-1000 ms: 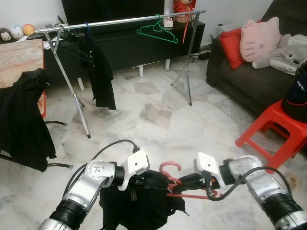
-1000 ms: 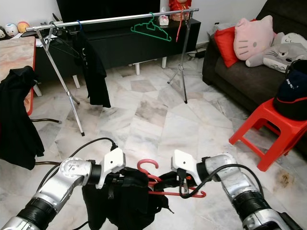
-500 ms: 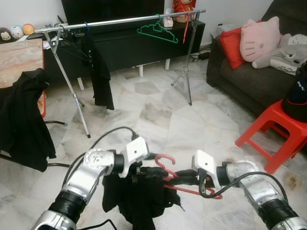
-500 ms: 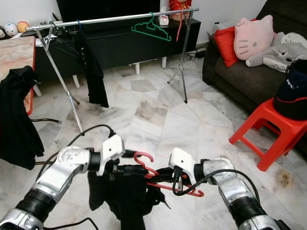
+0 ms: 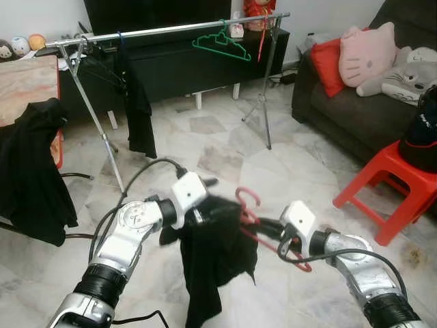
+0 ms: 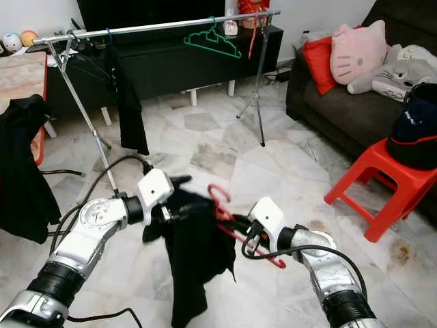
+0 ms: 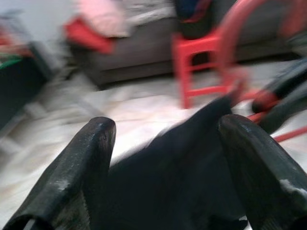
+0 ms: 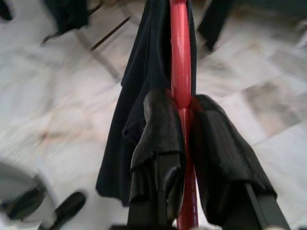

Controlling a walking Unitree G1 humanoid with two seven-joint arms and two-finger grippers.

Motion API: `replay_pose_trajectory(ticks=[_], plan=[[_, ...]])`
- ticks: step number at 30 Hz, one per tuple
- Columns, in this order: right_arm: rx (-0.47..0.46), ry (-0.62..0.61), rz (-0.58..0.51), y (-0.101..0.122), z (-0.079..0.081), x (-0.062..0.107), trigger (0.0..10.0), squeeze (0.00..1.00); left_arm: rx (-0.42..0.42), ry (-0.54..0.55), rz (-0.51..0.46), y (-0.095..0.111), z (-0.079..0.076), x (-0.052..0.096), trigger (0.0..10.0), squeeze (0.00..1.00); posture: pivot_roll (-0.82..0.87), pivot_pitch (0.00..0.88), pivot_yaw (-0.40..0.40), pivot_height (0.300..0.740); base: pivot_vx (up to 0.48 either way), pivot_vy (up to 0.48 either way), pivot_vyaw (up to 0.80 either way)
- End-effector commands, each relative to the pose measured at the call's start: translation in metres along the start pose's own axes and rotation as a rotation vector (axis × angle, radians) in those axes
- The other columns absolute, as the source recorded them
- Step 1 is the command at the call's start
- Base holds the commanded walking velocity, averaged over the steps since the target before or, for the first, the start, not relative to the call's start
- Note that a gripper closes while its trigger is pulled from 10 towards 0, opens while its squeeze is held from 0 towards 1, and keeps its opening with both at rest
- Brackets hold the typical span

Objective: Hang hanger

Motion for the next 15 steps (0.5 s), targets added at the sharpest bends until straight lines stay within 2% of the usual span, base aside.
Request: replay_pose_trajectory(ticks=[1,5,9,10,12,15], plan=[[-0.012,-0.104,-0.083,0.017,-0.018,0.002,0.0,0.0,-0.02,0.064,0.008,-0.002,0.009,0.001,10.0,0.0,-0.1,0.0,-0.021,0.74,0.0,0.0,0.0],[-0.028,-0.208,-0.11,0.021,-0.029,0.003,0.0,0.0,-0.009,0.142,0.023,-0.012,0.012,0.005,10.0,0.0,-0.1,0.0,-0.02,0.74,0.0,0.0,0.0],[-0.091,-0.33,-0.179,0.032,-0.042,0.003,0.0,0.0,0.035,0.264,0.034,-0.023,0.017,0.008,10.0,0.0,-0.1,0.0,-0.017,0.74,0.0,0.0,0.0],[-0.124,-0.346,-0.221,0.04,-0.041,0.0,0.0,0.0,0.066,0.292,0.053,-0.031,0.012,0.006,10.0,0.0,-0.1,0.0,-0.017,0.74,0.0,0.0,0.0],[-0.124,-0.346,-0.221,0.04,-0.041,0.0,0.0,0.0,0.066,0.292,0.053,-0.031,0.012,0.006,10.0,0.0,-0.1,0.0,-0.017,0.74,0.0,0.0,0.0],[-0.141,-0.352,-0.265,0.052,-0.037,-0.007,0.0,0.0,0.109,0.279,0.072,-0.039,-0.009,-0.004,10.0,0.0,-0.1,0.0,-0.018,0.74,0.0,0.0,0.0]])
Point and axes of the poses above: a point about 5 cm out from each wrist's last joint towards the gripper, its own x axis pointing back from the gripper into the wrist, its own y axis along the axis of the wrist's last joint, z = x × y, the point moved 5 cm from there along -x, pointing out of the wrist towards the gripper, and after that the axes turned 5 degrees about x, right-handed, at the moved point
